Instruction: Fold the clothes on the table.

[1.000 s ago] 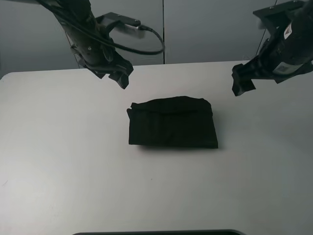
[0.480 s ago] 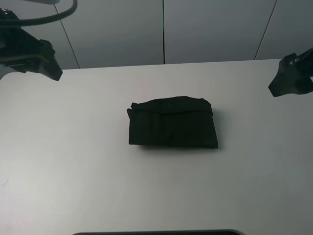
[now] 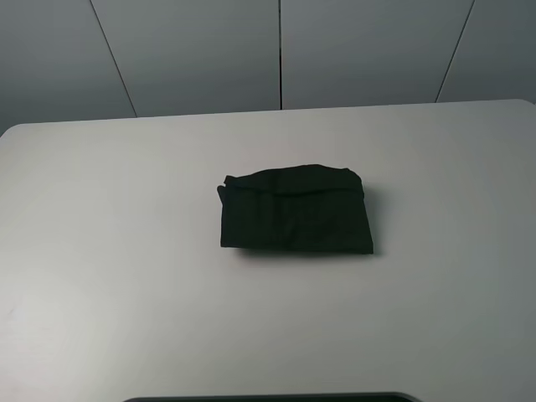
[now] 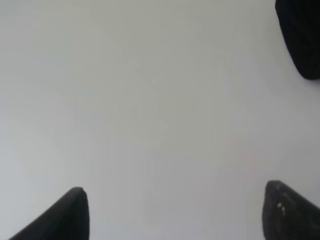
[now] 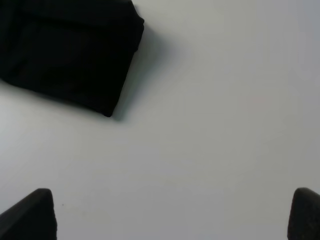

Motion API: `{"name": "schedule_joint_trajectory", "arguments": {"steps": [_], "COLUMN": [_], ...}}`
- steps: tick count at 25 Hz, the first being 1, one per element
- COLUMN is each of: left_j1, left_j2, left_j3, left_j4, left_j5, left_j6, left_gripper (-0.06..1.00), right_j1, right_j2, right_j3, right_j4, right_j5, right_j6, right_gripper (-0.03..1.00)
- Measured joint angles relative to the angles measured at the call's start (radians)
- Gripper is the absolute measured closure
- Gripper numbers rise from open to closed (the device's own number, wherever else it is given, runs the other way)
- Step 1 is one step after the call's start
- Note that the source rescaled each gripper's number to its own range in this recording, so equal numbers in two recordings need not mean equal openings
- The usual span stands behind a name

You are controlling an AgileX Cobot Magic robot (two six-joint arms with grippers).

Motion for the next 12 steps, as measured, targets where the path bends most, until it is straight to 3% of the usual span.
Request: {"name": "schedule_joint_trajectory", "arguments": {"steps": [7,12], "left_j1": [0.0,0.0], "left_j2": [-0.333,-0.492], "left_j3": [0.094,0.1], "left_j4": [-0.03,-0.026], "left_j5": [0.036,0.053], "left_j6": [-0.017,-0.017], "left_gripper": [0.01,0.01], "right_j1": [0.0,0.0], "right_j2": [-0.249,-0.375], "right_j3": [0.006,0.006], "right_j4": [0.095,0.107], "right_j5": [0.025,0.025], "right_j6": [-0.048,-0.107], "right_gripper": [-0.03,-0.03]}}
